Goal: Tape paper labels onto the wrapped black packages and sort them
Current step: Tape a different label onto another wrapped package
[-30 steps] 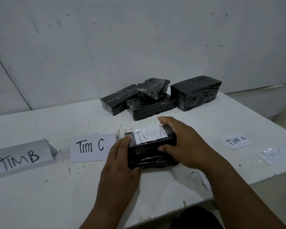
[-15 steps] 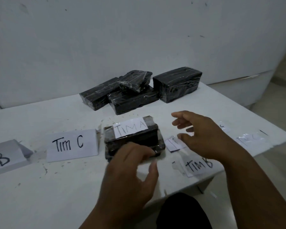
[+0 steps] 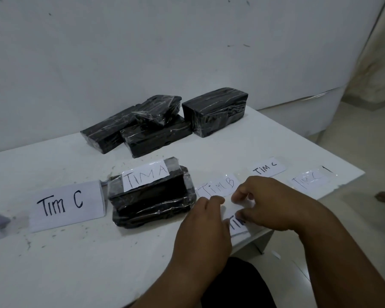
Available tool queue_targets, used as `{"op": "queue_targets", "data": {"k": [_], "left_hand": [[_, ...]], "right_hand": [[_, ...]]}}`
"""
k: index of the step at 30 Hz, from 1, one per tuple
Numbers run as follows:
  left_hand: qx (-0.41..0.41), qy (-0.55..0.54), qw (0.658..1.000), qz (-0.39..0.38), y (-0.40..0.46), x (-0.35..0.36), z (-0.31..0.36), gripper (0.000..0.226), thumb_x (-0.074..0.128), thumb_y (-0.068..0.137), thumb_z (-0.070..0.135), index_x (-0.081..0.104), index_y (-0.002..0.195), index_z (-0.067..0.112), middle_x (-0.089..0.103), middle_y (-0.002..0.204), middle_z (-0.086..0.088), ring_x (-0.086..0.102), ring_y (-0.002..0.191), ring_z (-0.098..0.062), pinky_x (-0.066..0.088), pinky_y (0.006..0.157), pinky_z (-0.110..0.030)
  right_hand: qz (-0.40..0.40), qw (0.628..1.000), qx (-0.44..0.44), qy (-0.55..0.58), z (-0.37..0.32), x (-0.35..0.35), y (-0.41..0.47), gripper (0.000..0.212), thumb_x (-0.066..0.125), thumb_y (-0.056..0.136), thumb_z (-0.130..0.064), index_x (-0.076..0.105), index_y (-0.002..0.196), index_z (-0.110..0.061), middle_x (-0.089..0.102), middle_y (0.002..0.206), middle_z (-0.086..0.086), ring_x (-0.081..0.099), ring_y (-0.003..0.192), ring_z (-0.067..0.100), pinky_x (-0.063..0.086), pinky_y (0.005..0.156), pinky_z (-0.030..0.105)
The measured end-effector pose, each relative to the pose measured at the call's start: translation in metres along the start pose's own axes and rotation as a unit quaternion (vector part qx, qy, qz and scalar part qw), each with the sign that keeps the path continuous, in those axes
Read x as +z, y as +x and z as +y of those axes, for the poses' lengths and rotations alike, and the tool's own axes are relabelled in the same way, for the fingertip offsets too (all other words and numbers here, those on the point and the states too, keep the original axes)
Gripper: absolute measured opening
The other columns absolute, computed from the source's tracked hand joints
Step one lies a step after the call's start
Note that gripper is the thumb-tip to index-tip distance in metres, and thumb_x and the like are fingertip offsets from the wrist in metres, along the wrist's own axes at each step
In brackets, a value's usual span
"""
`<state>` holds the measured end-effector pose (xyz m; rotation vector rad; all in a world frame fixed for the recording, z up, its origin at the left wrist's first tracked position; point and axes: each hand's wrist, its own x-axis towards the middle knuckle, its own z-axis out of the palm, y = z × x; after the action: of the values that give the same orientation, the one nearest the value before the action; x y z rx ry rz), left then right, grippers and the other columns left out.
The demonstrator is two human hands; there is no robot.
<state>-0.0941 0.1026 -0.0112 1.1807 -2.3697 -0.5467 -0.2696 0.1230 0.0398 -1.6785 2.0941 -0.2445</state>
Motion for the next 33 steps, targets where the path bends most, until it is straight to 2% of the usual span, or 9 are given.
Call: {"op": "queue_targets", "data": {"k": [7, 11, 14, 17, 22, 24, 27, 29, 33], "left_hand": [[-0.067, 0.014, 0.997, -0.029, 0.009, -0.003, 0.011, 0.013, 0.054, 0.102, 0.037, 0.064, 0.105, 0.028, 0.048, 0.104, 0.009, 0.054, 0.095, -0.01, 0.045, 0.079, -0.027], [-0.067, 0.02, 0.997, -0.028, 0.007, -0.009, 0.015, 0.014, 0.049, 0.103, 0.04, 0.058, 0.101, 0.03, 0.041, 0.101, 0.011, 0.052, 0.088, -0.009, 0.044, 0.074, -0.027], [-0.067, 0.005, 0.998, -0.003, 0.004, -0.024, 0.02, 0.016, 0.047, 0.103, 0.047, 0.054, 0.096, 0.034, 0.048, 0.101, 0.015, 0.052, 0.09, -0.005, 0.049, 0.08, -0.03], [-0.072, -0.023, 0.997, 0.032, 0.005, -0.052, 0.027, 0.022, 0.048, 0.102, 0.05, 0.052, 0.088, 0.034, 0.059, 0.088, 0.015, 0.055, 0.082, -0.003, 0.05, 0.072, -0.029], [-0.113, -0.107, 0.983, 0.1, 0.014, -0.096, 0.02, 0.027, 0.062, 0.092, 0.056, 0.06, 0.08, 0.032, 0.069, 0.077, 0.015, 0.065, 0.069, -0.001, 0.058, 0.06, -0.028], [-0.135, -0.138, 0.972, 0.136, 0.019, -0.111, 0.008, 0.025, 0.071, 0.089, 0.051, 0.064, 0.078, 0.03, 0.071, 0.076, 0.014, 0.066, 0.068, 0.003, 0.055, 0.054, -0.018], [-0.129, -0.144, 0.968, 0.162, 0.025, -0.135, -0.013, 0.016, 0.078, 0.085, 0.041, 0.069, 0.077, 0.03, 0.074, 0.078, 0.014, 0.068, 0.075, -0.003, 0.059, 0.068, -0.028], [-0.134, -0.18, 0.961, 0.164, 0.026, -0.149, -0.024, 0.01, 0.081, 0.084, 0.033, 0.073, 0.08, 0.029, 0.076, 0.08, 0.011, 0.072, 0.078, -0.007, 0.061, 0.078, -0.037], [-0.16, -0.226, 0.933, 0.231, 0.027, -0.173, -0.044, 0.017, 0.09, 0.074, 0.027, 0.075, 0.082, 0.028, 0.077, 0.077, 0.003, 0.075, 0.073, -0.011, 0.062, 0.071, -0.034]], "right_hand": [[-0.007, 1.0, -0.019, -0.013, 0.002, -0.001, 0.004, 0.003, 0.075, 0.088, -0.036, 0.075, 0.09, -0.033, 0.068, 0.106, -0.012, 0.059, 0.107, 0.01, 0.043, 0.098, 0.032], [-0.002, 0.999, -0.038, 0.027, 0.008, 0.001, 0.003, 0.009, 0.071, 0.09, -0.039, 0.071, 0.084, -0.033, 0.068, 0.095, -0.017, 0.06, 0.099, 0.005, 0.046, 0.096, 0.034], [0.036, 0.996, -0.06, 0.061, 0.014, -0.006, 0.0, 0.025, 0.069, 0.086, -0.059, 0.068, 0.083, -0.034, 0.068, 0.091, -0.017, 0.06, 0.092, 0.003, 0.051, 0.08, 0.03], [0.071, 0.991, -0.094, 0.068, 0.014, -0.021, -0.002, 0.035, 0.064, 0.082, -0.068, 0.064, 0.078, -0.033, 0.065, 0.083, -0.013, 0.06, 0.081, 0.006, 0.045, 0.067, 0.024], [0.126, 0.964, -0.158, 0.174, -0.011, -0.044, 0.001, 0.032, 0.061, 0.082, -0.061, 0.066, 0.081, -0.03, 0.072, 0.08, -0.015, 0.067, 0.073, 0.005, 0.052, 0.06, 0.022], [0.137, 0.953, -0.172, 0.209, -0.026, -0.047, 0.004, 0.03, 0.062, 0.086, -0.056, 0.066, 0.084, -0.027, 0.074, 0.081, -0.015, 0.07, 0.074, 0.008, 0.057, 0.06, 0.025], [0.17, 0.936, -0.177, 0.253, -0.047, -0.049, 0.014, 0.015, 0.07, 0.092, -0.039, 0.067, 0.086, -0.026, 0.077, 0.083, -0.01, 0.071, 0.077, 0.01, 0.06, 0.068, 0.031], [0.197, 0.922, -0.172, 0.287, -0.062, -0.05, 0.021, 0.013, 0.078, 0.087, -0.036, 0.069, 0.084, -0.027, 0.076, 0.08, -0.009, 0.069, 0.074, 0.008, 0.056, 0.066, 0.026], [0.224, 0.883, -0.155, 0.382, -0.09, -0.046, 0.037, 0.02, 0.089, 0.075, -0.034, 0.073, 0.084, -0.024, 0.077, 0.082, -0.005, 0.072, 0.074, 0.011, 0.059, 0.067, 0.028]]}}
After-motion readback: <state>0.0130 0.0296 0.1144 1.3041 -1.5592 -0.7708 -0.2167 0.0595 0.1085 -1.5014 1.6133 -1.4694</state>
